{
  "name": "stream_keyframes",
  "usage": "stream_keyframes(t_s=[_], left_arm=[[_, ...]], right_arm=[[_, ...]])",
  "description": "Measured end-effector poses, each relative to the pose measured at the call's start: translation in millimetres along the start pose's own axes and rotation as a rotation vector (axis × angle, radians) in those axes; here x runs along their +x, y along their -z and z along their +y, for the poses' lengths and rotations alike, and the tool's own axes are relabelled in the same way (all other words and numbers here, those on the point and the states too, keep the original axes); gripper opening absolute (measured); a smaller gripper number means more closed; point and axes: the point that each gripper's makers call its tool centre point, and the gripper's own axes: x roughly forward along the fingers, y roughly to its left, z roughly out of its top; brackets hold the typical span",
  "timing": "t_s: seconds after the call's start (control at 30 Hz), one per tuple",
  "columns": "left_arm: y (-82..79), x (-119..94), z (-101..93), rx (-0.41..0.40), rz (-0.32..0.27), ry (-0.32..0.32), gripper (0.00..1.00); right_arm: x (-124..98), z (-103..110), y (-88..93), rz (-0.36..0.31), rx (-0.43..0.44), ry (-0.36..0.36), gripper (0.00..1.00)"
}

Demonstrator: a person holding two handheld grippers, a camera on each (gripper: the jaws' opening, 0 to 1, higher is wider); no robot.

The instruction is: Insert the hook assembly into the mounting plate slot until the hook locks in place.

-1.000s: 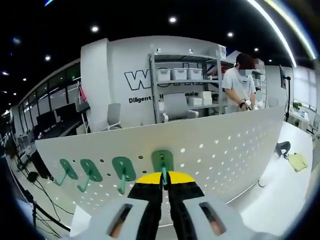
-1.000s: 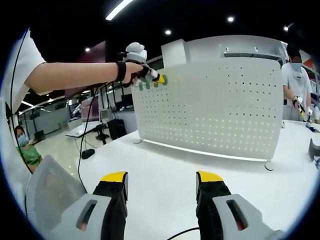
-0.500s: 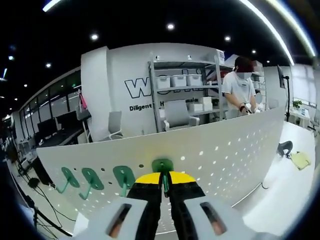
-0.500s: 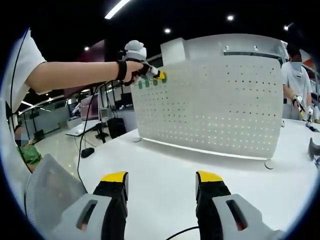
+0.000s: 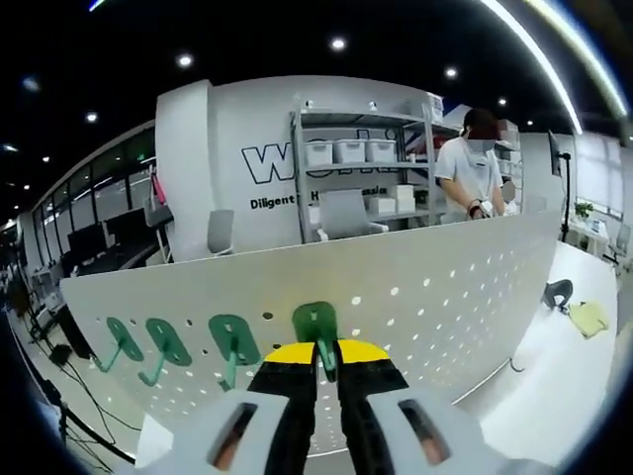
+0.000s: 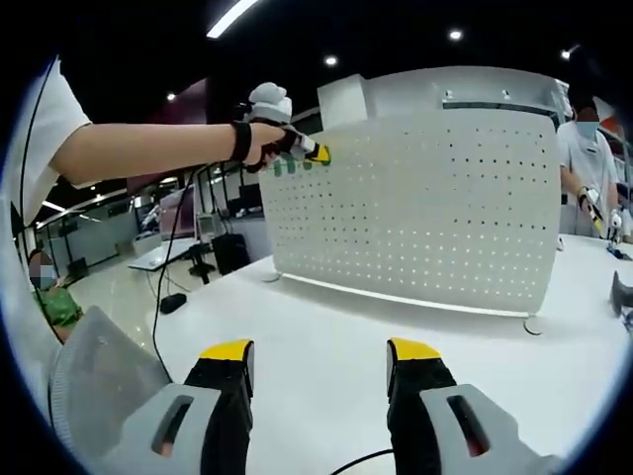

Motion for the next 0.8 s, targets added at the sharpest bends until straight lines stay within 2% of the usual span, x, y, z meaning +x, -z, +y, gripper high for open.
stream_keyframes(t_s=[0.07, 0.27, 0.63, 0.8], left_arm=[[1.3, 0, -0.3, 0.002, 0.010, 0.005, 0.09], [-2.9, -4, -1.1, 0.029, -0.021, 0.012, 0.15], [2.1, -20, -3.8, 0.048, -0.035, 0.043, 0.23], [1.5, -30, -15.6, 0.083, -0.058, 0.087, 0.26]], right_arm=[[0, -1, 0.5, 0.004, -0.003, 0.002, 0.55], [0, -1, -3.9, -0.006, -0.010, 0.004, 0.55], [-3, 4, -12.0, -0.002, -0.040, -0.003, 0.57], [-3, 8, -17.2, -0.002, -0.053, -0.003, 0.58]])
